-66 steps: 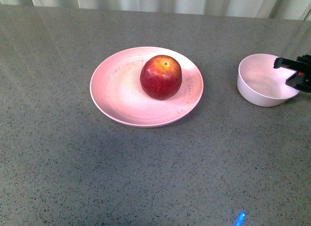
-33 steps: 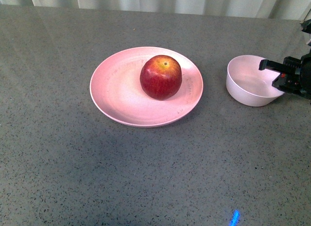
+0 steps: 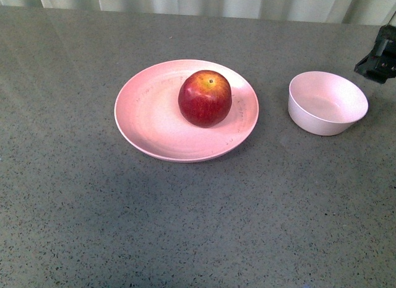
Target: Move apple from plate to bowl
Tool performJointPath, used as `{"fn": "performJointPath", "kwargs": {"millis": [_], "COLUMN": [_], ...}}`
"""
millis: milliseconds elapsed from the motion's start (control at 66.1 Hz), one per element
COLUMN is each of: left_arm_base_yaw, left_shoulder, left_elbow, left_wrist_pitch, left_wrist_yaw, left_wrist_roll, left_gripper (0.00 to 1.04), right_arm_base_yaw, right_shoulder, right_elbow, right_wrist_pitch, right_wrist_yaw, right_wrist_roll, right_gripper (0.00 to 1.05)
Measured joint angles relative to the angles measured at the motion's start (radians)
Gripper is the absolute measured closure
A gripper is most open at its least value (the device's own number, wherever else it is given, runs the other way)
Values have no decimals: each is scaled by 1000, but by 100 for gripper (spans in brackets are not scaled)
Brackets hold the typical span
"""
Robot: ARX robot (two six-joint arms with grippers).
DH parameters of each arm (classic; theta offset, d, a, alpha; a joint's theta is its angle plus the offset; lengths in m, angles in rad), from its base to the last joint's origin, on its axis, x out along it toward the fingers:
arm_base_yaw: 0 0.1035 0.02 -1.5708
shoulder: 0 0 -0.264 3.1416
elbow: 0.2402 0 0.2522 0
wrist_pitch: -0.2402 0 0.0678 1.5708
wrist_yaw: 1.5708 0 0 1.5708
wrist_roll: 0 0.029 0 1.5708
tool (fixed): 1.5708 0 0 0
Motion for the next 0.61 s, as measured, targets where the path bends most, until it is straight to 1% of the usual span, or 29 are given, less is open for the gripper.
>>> {"fn": "performJointPath", "kwargs": {"millis": [91, 303, 318, 333, 363, 378, 424, 454, 514, 605], "left_arm_base_yaw": [0, 0, 0, 0, 0, 0, 0, 0, 0, 0], "left_shoulder": [0, 0, 0, 0, 0, 0, 0, 0, 0, 0], "left_elbow": [0, 0, 0, 0, 0, 0, 0, 0, 0, 0], "left_wrist_pitch": [0, 0, 0, 0, 0, 0, 0, 0, 0, 0], "left_wrist_yaw": [0, 0, 0, 0, 0, 0, 0, 0, 0, 0], "left_wrist_roll": [0, 0, 0, 0, 0, 0, 0, 0, 0, 0], "left_gripper": [9, 9, 9, 9, 9, 9, 9, 9, 9, 9], "right_arm_base_yaw": [-13, -35, -35, -35, -35, -34, -14, -6, 5, 6], "right_shoulder": [-77, -240, -238, -232, -211, -207, -198, -203, -246, -331], "right_elbow": [-57, -172, -178, -186, -232, -245, -329, -365, -418, -479], "right_wrist_pitch": [32, 82, 104, 134, 306, 348, 556, 627, 696, 704], "right_wrist_yaw": [0, -4, -3, -1, -1, 1, 38, 37, 35, 41], "right_wrist_roll": [-23, -37, -47, -52, -106, -118, -177, -192, -219, -237], "right_gripper": [9, 9, 10, 11, 18, 19, 30, 35, 46, 62]}}
